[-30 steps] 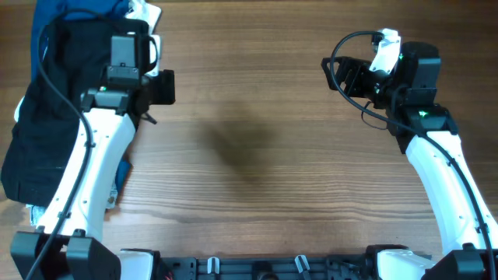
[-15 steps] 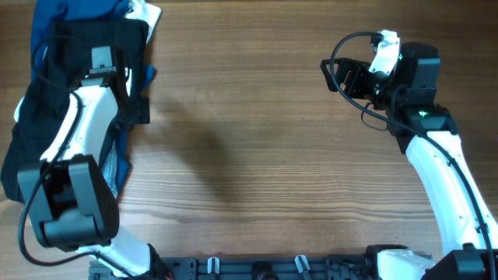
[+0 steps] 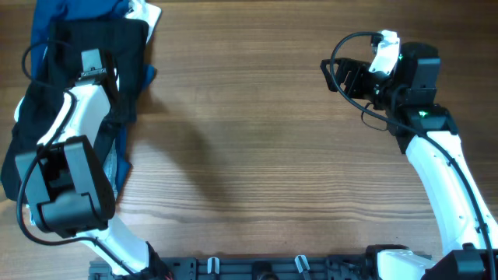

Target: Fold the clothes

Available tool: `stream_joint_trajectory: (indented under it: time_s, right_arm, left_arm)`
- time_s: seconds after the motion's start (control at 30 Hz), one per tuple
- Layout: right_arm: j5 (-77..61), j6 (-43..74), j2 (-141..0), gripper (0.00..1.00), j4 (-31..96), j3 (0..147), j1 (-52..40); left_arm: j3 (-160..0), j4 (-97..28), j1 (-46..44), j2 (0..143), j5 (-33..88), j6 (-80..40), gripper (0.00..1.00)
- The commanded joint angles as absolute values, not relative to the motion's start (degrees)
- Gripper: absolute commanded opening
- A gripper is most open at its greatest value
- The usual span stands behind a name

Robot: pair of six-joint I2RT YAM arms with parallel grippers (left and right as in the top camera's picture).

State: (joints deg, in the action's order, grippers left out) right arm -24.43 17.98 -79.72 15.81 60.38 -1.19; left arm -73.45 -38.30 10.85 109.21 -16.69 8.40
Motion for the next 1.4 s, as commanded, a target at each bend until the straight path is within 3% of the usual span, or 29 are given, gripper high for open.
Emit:
stream_joint_trajectory:
  time_s: [0.0, 0.07, 0.1, 0.47, 0.7, 0.83, 0.97, 1.0, 1.03, 1.07, 1.1, 1.13, 1.3, 1.37]
  right_arm:
    - [-25.34, 18.26, -80.2, 0.96, 15.68, 61.49, -1.04]
    - [-25.34, 18.26, -80.27, 0.96, 15.64, 61.49, -1.04]
    - [-25.34, 18.28, -80.27, 0.96, 15.64, 61.49, -1.04]
    - [-25.34, 18.26, -80.27, 0.96, 15.66, 61.49, -1.04]
    - [-25.34, 18.24, -80.25, 0.95, 12.43, 61.52, -1.04]
    - [-25.74, 18.24, -80.09, 0.95, 11.9, 61.56, -0.27]
    - [-25.8, 18.13, -80.09, 0.96, 13.13, 61.56, -0.3]
    - [-25.8, 18.13, -80.09, 0.96, 13.54, 61.56, -0.3]
    - [-25.82, 18.13, -80.09, 0.96, 13.82, 61.56, -0.3]
    - [-25.85, 18.17, -80.09, 0.96, 14.09, 61.56, -0.3]
    - [-26.0, 18.15, -80.09, 0.96, 14.46, 61.56, -0.3]
    - [-26.06, 18.15, -80.09, 0.96, 14.68, 61.56, -0.3]
    - [-26.02, 18.09, -80.09, 0.96, 15.46, 61.56, -0.3]
    - [-26.0, 18.0, -80.12, 0.97, 15.66, 61.56, -0.3]
  left_arm:
    - [-73.08, -37.67, 11.31, 110.59, -15.84, 8.14, 0.36]
    - [-73.08, -37.69, 11.31, 110.59, -15.46, 8.14, 0.19]
    - [-73.08, -37.69, 11.31, 110.56, -15.46, 8.14, 0.04]
    - [-77.82, -40.71, 10.2, 104.6, -4.32, 5.06, 0.04]
    - [-79.46, -41.3, -0.21, 97.65, 10.28, -1.19, 0.04]
    - [-79.46, -40.49, -9.43, 98.65, 7.05, -1.89, 0.04]
    - [-79.46, -40.66, -11.99, 98.67, -2.28, -1.98, 0.04]
    - [-79.46, -41.21, -11.73, 98.67, -3.66, -1.96, 0.11]
    - [-79.46, -42.09, -11.35, 98.67, -4.84, -1.74, 0.38]
    - [-79.46, -43.05, -11.14, 98.67, -6.04, -1.76, 0.49]
    - [-79.46, -44.18, -10.87, 98.67, -7.2, -1.76, 0.67]
    - [-79.46, -45.84, -10.57, 98.67, -8.4, -1.76, 0.77]
    - [-79.46, -56.82, -10.2, 97.84, -13.04, -2.17, 1.0]
    - [-79.46, -60.82, -10.2, 97.34, -15.66, -3.79, 1.0]
